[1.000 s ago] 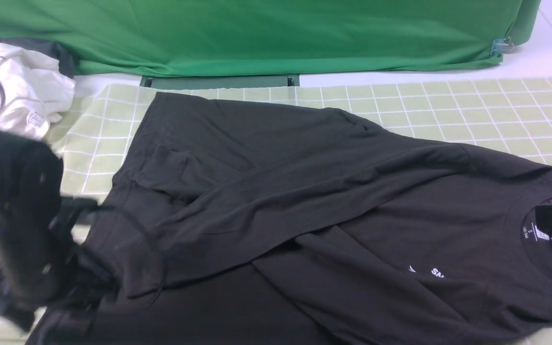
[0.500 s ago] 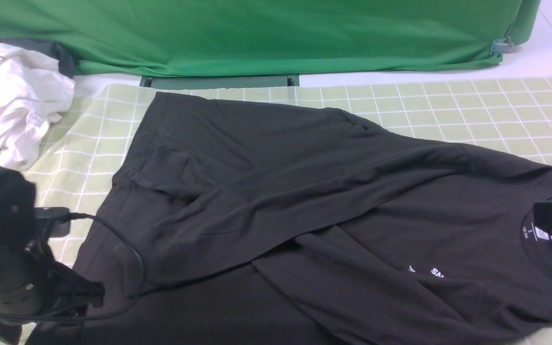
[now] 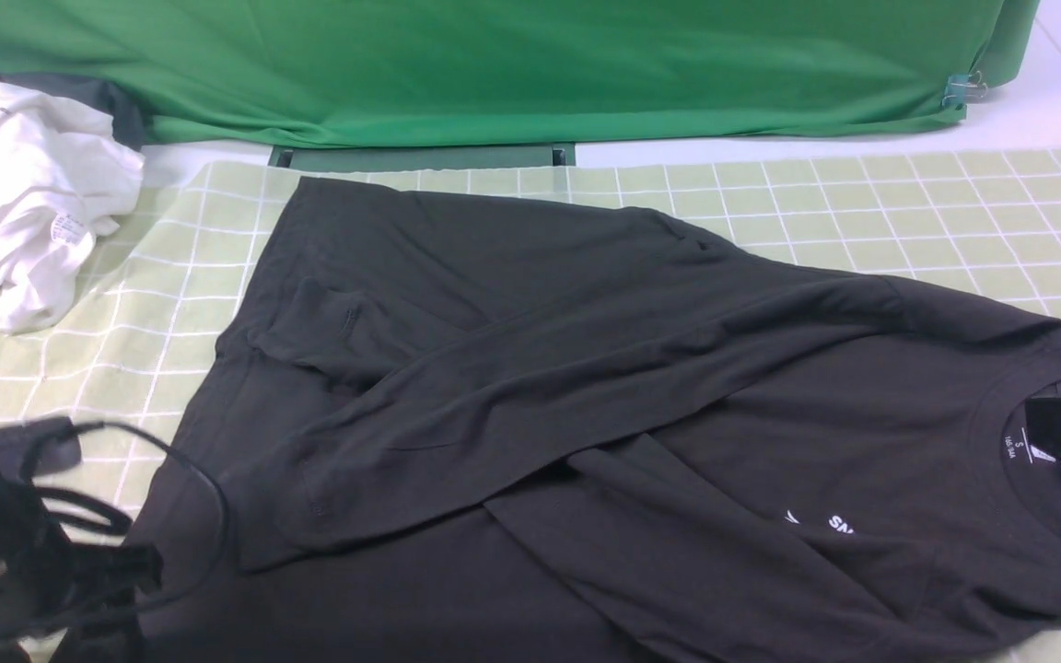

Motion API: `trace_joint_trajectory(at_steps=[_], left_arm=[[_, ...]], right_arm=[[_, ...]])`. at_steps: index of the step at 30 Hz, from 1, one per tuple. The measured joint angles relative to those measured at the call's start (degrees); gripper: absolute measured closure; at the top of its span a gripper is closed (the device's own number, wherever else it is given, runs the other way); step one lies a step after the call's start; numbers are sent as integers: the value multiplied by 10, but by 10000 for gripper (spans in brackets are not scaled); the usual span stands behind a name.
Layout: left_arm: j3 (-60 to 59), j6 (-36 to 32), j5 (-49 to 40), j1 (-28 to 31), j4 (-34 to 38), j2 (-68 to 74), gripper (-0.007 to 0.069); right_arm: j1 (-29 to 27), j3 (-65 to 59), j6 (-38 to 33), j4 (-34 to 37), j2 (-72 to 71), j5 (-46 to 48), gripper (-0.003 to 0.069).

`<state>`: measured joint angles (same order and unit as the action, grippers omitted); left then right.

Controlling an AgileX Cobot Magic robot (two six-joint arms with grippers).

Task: Fold a long-sleeved shirt over a green coffee tablecloth.
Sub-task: 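Grasp the near edge of the shirt at its hem and shoulder corners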

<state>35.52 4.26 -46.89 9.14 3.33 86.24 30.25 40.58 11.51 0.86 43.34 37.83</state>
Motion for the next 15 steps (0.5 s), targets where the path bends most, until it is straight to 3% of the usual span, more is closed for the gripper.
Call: trace_joint_trajectory(at_steps=[3,7,8,9,12,14,15], left_arm=[[-10,-23,15,0,9,-7,80],[-11,-48,15,-1,9,-7,155],[-11,-55,16,-7,9,-8,269],[-11,-56,16,-9,10,-8,281],[-11,-60,18,-26,12,-8,491],[-8,-57,12,-37,7,-8,576],[-8,-56,11,-38,7,-9,584]], right_arm=[[0,0,-2,2,0,11,420],[0,0,-25,14,0,17,420],[0,6,-43,30,0,27,420],[0,9,-47,32,1,30,420],[0,35,-80,56,10,70,419],[0,75,-115,67,32,135,419],[0,81,-120,68,34,141,419]])
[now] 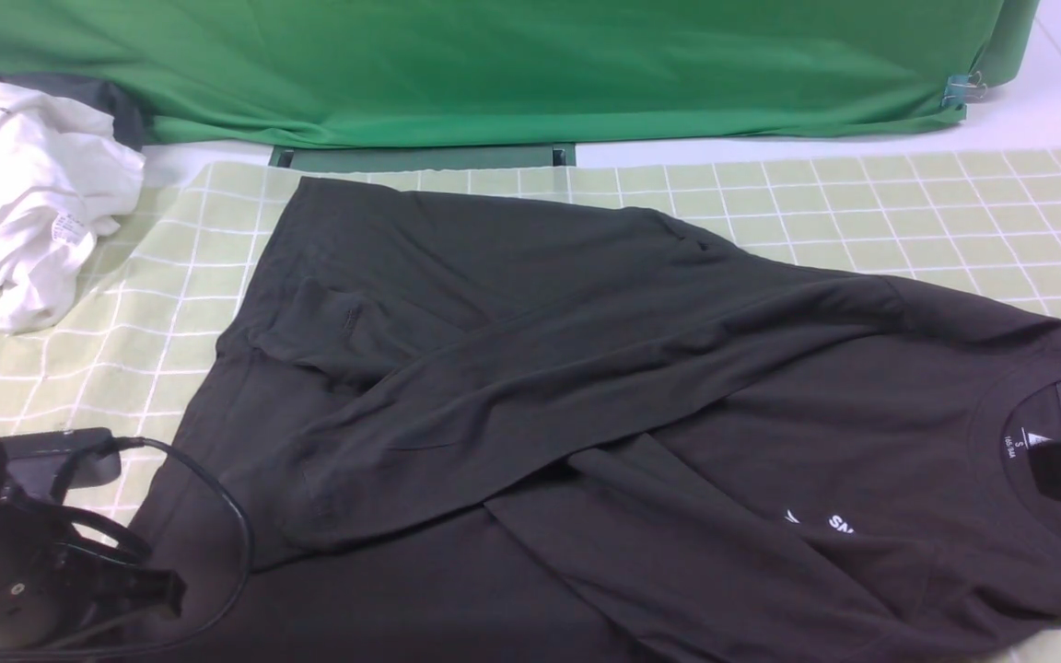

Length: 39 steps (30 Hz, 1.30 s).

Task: Fold a long-sleeved shirt over a green coffee tablecloth.
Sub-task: 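Grasp the near edge of the shirt at its hem and shoulder corners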

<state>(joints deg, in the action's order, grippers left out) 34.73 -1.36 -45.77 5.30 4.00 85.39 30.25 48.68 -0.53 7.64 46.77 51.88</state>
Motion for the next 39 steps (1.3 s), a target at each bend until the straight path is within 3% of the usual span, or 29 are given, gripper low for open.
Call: trace_joint_trajectory(at_steps=[4,11,15,19,23,30,39], left_arm=[[0,8,-36,-21,10,-22,610],[0,37,-105,-26,-21,-162,611],[0,54,-143,-26,-34,-250,611],[0,58,-170,-26,-33,-326,611],[0,59,-195,-26,-33,-350,611],[0,59,-214,-26,-33,-362,611],[0,59,-211,-26,-33,-362,611]], right_arm=[[0,46,-47,12,44,83,419],[7,54,-129,88,126,123,419],[46,54,-140,91,168,115,419],[150,55,-145,55,226,65,406],[208,42,-144,35,261,21,339],[281,-17,-148,29,353,-114,107],[285,-20,-102,-54,452,-177,79]])
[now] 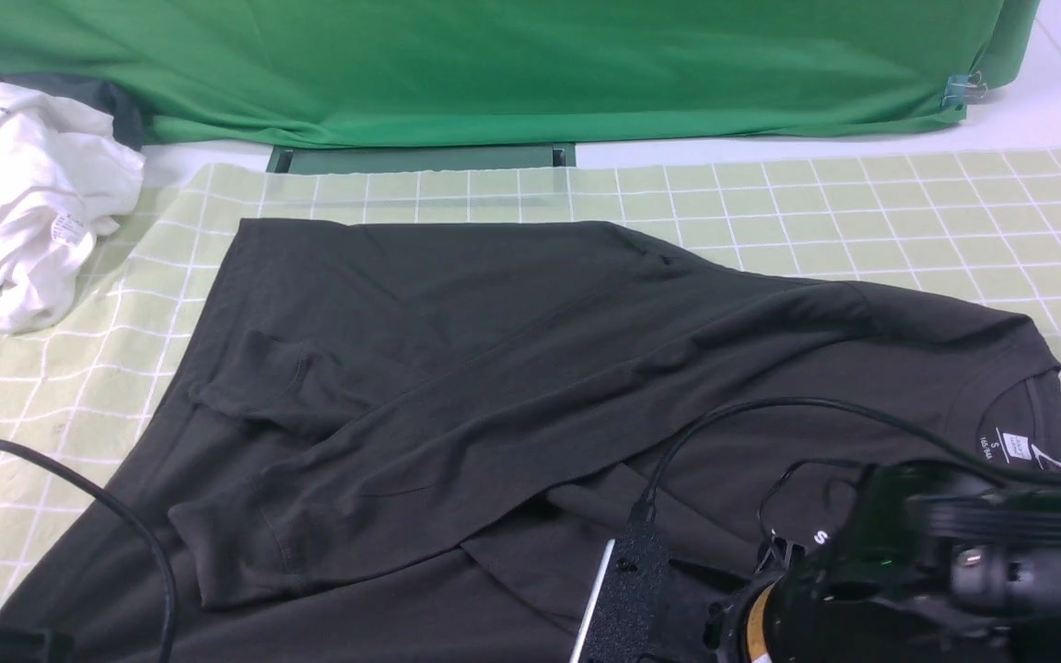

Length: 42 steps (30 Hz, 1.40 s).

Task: Fold a long-sleeved shirt over a green coffee tablecloth.
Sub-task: 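Grasp the near edge of the shirt at its hem and shoulder corners, then fold the black garment in half by bringing its near edge over to the far edge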

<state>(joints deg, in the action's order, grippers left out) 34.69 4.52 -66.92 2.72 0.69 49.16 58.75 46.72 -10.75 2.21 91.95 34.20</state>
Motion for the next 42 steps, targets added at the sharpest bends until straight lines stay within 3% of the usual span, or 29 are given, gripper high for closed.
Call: trace_joint_trajectory(at_steps=[3,4,6,10,12,17,22,26,36,42], left_arm=[[0,0,0,0,1,0,611],[0,0,0,0,1,0,611],[0,0,-1,0,1,0,611],[0,0,-17,0,4,0,611],[0,0,-22,0,11,-4,611],[0,13,-25,0,45,-54,611],[19,42,-27,0,8,-64,611],[54,57,3,0,-7,-29,611],[179,76,127,0,-11,183,611],[312,77,170,0,-11,341,611]], right_arm=[[0,0,1,-5,17,-4,85],[0,0,2,-7,24,-7,127],[0,0,5,-7,25,-8,218],[0,0,12,-7,22,8,550],[2,0,12,-7,14,21,603],[25,0,26,-7,-37,68,610],[27,1,52,-34,-101,83,610],[-3,25,57,-58,-129,108,610],[-151,145,-46,-65,-79,93,610],[-227,254,-90,-66,13,81,610]])
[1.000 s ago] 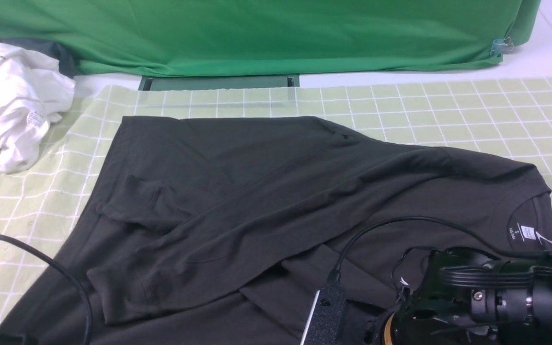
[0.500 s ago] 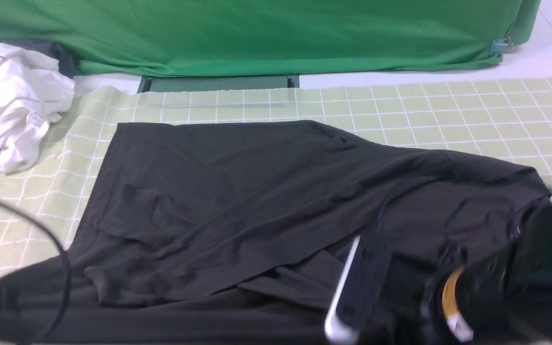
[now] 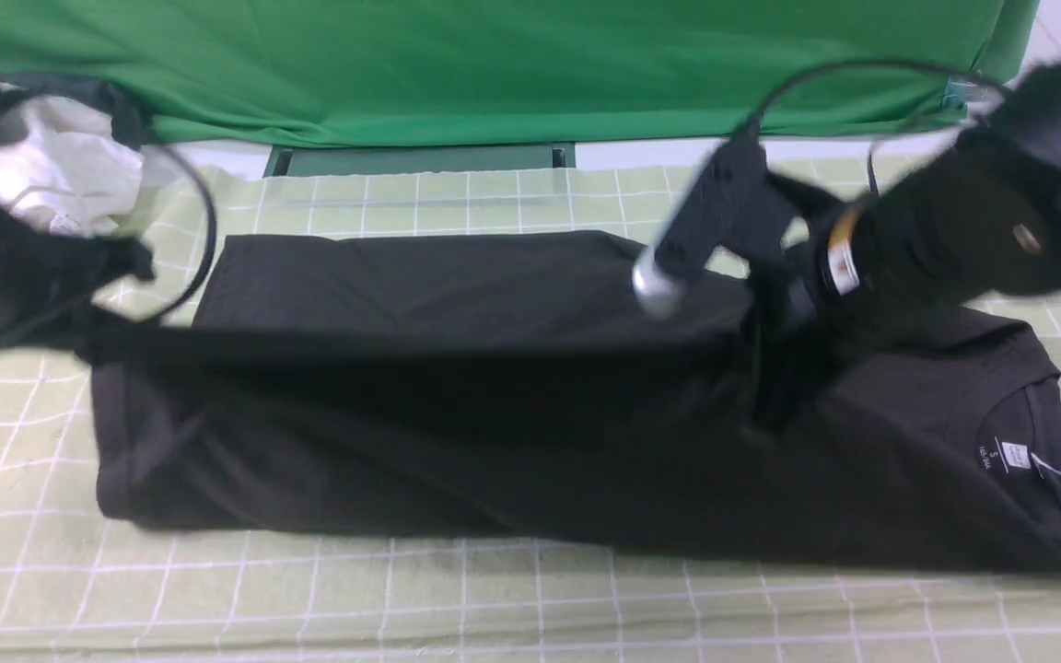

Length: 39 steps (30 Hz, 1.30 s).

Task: Fold a long-sleeved shirt over a green coffee tablecloth.
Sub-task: 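Fold the black garment in half by bringing its near edge over to the far edge, then pull the folded dark garment lengthwise by its ends to straighten it flat on the table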

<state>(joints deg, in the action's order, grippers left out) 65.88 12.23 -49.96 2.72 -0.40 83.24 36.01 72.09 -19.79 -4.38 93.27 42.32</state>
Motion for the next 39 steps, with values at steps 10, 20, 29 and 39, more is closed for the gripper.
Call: trace_joint_trajectory(at_steps=[10,20,29,39], left_arm=[[221,0,-4,-1,-30,218,611],[328,0,16,-4,-34,331,606],[335,0,54,-4,-54,365,432],[366,0,-2,-4,-106,353,141]], right_arm=[[-74,207,-30,2,182,-19,610],[-101,289,-31,4,294,-43,610],[-104,292,-25,-2,325,-95,446],[-104,346,29,-6,276,31,271]])
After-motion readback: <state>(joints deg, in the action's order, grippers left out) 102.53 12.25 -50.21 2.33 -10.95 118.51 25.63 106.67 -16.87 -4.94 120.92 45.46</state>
